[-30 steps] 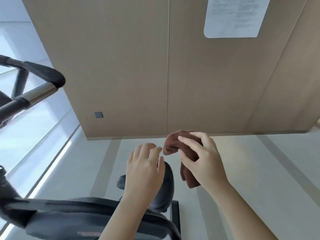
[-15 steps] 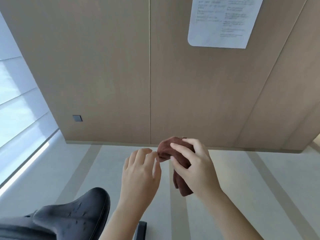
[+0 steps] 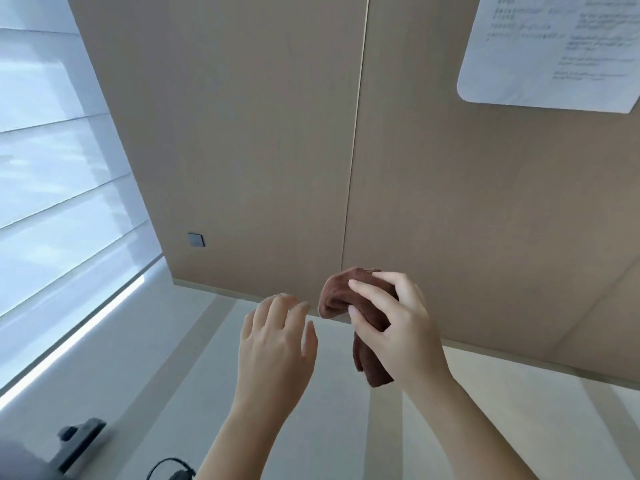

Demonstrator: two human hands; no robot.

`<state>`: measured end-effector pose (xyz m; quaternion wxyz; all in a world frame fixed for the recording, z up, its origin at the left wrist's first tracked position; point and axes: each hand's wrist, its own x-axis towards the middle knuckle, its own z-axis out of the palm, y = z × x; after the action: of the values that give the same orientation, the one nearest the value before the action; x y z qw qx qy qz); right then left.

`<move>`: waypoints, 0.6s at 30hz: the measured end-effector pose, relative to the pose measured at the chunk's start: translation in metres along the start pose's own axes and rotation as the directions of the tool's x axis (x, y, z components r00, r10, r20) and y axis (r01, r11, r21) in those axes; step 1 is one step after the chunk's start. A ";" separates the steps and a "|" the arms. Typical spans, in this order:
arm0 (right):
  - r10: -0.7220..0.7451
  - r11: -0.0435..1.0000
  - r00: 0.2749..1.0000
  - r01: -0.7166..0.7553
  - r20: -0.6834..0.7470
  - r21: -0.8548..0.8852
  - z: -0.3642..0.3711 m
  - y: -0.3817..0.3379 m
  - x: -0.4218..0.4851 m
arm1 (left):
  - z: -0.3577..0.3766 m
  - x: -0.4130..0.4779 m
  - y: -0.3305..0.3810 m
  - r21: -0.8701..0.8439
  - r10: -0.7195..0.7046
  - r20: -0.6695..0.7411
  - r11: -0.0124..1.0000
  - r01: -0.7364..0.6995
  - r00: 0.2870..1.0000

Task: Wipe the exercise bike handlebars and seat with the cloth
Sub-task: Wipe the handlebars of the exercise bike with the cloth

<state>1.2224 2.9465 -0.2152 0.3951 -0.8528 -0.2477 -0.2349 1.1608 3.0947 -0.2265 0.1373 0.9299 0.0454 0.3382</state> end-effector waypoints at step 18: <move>-0.334 0.897 0.923 0.248 0.192 0.366 0.204 0.003 0.228 | 0.041 0.155 -0.154 0.317 -0.310 -0.193 0.878 0.359 0.931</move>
<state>1.4410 3.1598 -0.1982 0.4597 -0.7488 -0.4573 -0.1369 1.3075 3.2606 -0.2054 0.0242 0.8920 0.2738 0.3587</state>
